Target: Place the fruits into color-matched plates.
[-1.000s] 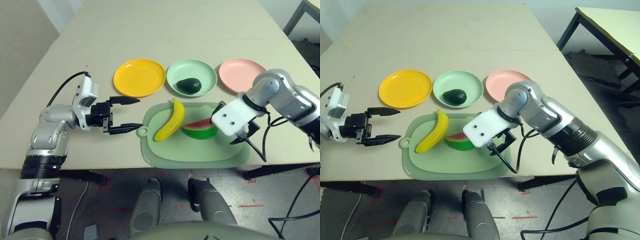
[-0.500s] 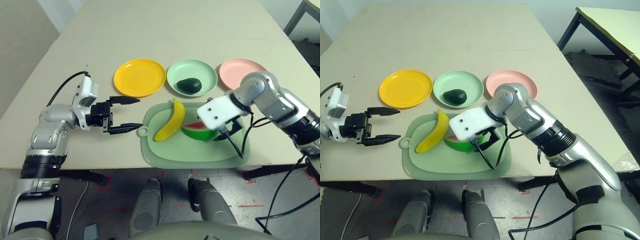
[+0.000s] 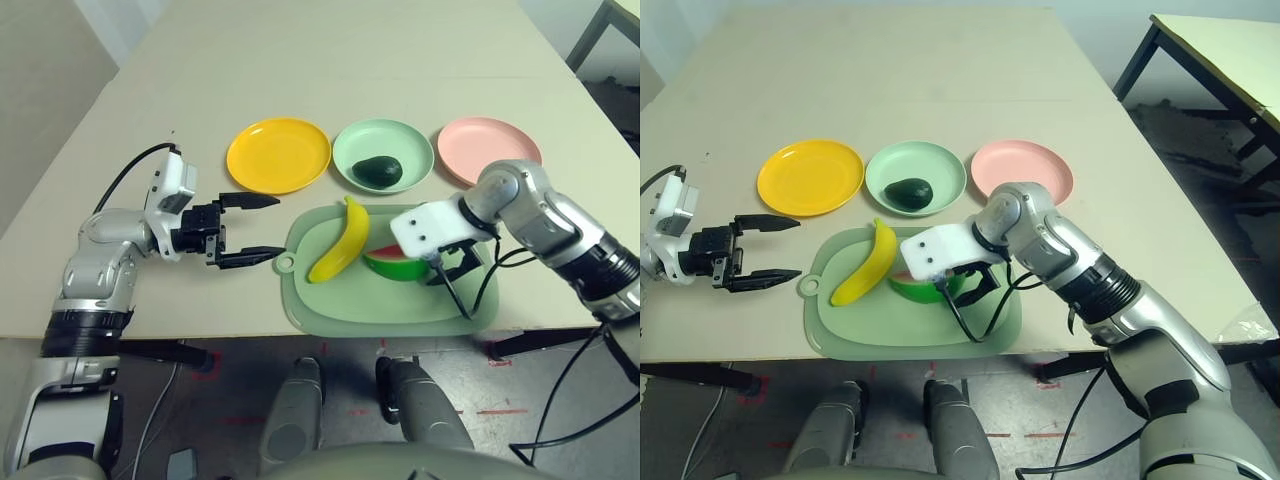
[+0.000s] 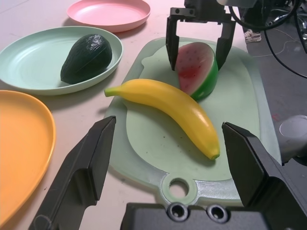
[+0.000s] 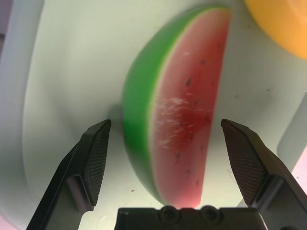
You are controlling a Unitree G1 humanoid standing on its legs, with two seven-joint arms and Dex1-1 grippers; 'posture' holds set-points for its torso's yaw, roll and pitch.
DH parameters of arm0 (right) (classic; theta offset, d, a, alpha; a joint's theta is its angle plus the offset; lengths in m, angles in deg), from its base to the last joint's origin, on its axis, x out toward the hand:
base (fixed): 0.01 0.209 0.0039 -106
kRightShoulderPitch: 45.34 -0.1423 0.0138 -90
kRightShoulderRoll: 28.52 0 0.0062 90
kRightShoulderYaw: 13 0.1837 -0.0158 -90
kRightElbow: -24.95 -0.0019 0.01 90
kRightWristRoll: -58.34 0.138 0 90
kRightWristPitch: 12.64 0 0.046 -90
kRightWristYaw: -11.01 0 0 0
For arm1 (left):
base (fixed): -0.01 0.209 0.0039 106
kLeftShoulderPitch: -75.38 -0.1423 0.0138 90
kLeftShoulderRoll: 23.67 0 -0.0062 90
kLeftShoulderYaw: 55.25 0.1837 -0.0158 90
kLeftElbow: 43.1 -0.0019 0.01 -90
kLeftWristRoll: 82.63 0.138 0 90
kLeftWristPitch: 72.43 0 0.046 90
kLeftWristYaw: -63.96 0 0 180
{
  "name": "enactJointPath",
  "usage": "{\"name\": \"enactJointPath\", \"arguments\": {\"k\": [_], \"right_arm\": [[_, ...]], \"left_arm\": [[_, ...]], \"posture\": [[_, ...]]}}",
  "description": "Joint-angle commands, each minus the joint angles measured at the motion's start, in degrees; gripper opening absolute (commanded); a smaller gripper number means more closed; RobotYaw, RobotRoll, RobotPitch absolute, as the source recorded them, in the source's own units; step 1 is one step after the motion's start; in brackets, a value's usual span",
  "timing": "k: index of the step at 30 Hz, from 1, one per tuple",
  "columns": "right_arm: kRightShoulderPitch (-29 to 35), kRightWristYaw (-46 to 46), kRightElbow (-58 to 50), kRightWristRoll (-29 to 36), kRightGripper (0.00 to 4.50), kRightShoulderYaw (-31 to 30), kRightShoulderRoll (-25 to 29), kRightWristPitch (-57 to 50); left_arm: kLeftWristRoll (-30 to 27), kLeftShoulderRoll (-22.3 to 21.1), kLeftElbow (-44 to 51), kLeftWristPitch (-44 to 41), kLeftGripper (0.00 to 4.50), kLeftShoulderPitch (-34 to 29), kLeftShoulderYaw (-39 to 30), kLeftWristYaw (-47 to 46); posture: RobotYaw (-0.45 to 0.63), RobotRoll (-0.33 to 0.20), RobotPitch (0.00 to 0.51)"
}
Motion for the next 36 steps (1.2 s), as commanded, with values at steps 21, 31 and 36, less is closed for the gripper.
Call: {"name": "enactJointPath", "arguments": {"k": [21,31,36], "right_arm": [[-2.0,3.7,-0.3,0.1,3.2,2.8,0.5,-4.0],[-5.2,6.4,-1.9,1.8,3.2,4.7,1.0,-7.0],[-9.1,5.3,4.7,0.7,3.2,5.9,0.8,-5.7]], "left_arm": [[0.5,-0.4,-0.8,0.5,4.5,0.2,0.0,0.4],[0.8,0.0,-1.8,1.1,4.5,0.9,0.3,0.4],[0.0,1.0,-1.9,1.0,4.5,1.7,-0.2,-0.3]], "posture": [[0.0,0.0,0.173],[-0.01,0.0,0.168],[-0.01,0.0,0.168]]}}
